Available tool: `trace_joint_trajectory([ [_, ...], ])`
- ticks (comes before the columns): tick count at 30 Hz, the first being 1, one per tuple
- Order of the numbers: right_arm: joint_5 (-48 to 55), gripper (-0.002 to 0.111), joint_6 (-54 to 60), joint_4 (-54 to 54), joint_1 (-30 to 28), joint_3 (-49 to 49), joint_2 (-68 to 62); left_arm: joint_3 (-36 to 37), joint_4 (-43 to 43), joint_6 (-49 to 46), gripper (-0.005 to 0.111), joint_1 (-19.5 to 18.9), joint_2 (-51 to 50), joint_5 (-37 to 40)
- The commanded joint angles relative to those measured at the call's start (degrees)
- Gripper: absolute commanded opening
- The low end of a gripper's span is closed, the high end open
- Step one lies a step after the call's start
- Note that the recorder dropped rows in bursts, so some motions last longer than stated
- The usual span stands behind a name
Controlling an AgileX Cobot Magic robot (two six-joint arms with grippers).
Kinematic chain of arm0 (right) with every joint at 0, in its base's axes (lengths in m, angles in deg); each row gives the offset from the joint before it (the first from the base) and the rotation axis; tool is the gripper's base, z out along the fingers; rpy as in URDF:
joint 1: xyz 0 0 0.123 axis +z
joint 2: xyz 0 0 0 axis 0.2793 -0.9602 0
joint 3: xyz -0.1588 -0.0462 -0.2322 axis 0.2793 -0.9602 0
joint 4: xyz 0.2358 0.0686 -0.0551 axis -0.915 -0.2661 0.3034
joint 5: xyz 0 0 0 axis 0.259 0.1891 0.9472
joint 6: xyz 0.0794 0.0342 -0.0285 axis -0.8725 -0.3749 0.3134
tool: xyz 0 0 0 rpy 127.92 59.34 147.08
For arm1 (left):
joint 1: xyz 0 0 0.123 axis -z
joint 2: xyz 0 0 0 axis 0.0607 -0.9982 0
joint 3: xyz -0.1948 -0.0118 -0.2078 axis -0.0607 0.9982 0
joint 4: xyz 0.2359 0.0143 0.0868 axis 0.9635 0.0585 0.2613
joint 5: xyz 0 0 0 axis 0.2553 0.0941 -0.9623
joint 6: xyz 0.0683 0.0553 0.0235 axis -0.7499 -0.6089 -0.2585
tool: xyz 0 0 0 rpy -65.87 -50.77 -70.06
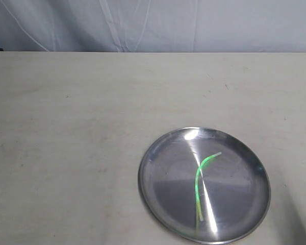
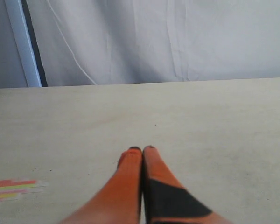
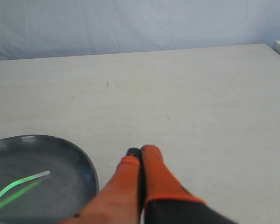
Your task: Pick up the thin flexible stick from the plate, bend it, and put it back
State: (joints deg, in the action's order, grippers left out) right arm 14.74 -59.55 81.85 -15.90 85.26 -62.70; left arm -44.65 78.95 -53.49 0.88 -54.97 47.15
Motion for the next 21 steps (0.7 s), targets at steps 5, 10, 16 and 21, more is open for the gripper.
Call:
trace_joint_trajectory([
  [5,-0.6,-0.001,0.2,-0.1,-0.3,-0.3,0.4,0.2,-0.1,0.2,0.0,2.0,0.4,-0.8],
  [10,-0.6,-0.001,0.2,-0.1,-0.3,-0.3,0.4,0.2,0.0,0.2,0.0,2.2,0.4,-0.8],
  [16,-0.6,-0.001,0.2,-0.1,-0.3,-0.3,0.4,0.2,0.0,0.2,0.0,2.2,0.4,-0.8],
  [21,-0.6,-0.001,0.2,-0.1,-0.3,-0.3,0.4,0.2,0.0,0.2,0.0,2.2,0.4,-0.8],
])
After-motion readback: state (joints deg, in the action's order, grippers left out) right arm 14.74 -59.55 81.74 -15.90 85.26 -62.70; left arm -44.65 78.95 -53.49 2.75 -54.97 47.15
